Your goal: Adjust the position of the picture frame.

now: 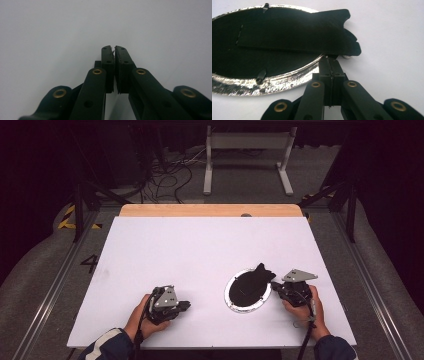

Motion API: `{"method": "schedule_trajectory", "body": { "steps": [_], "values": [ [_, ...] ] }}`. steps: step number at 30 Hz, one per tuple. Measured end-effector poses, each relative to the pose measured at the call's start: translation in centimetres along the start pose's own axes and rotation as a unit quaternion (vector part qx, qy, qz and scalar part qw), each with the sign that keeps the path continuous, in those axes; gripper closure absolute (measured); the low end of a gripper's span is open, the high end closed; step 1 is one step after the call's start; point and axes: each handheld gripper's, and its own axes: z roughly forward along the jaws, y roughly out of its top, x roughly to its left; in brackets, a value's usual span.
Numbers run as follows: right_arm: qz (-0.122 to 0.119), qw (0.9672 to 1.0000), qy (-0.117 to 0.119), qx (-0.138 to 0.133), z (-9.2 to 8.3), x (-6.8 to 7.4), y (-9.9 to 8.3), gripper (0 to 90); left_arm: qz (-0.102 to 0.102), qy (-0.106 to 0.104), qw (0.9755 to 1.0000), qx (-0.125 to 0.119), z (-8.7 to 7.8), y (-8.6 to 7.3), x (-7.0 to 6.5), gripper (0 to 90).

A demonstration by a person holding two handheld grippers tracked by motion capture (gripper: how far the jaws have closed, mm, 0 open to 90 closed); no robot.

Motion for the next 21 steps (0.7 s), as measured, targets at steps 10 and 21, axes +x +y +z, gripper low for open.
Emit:
{"method": "schedule_trajectory", "body": {
  "steps": [10, 21],
  "values": [
    [-0.025, 0.9995, 0.018, 0.006, 0.3, 1.4, 0.5, 90.0, 0.009, -0.019, 0.9998, -0.003, 1.7, 1.8, -0.4, 86.6],
    [-0.034, 0.999, 0.029, 0.004, 0.8, 2.7, 0.9, 90.0, 0.006, -0.032, 0.9994, -0.016, 3.3, 3.6, -0.8, 86.0]
  ]
}}
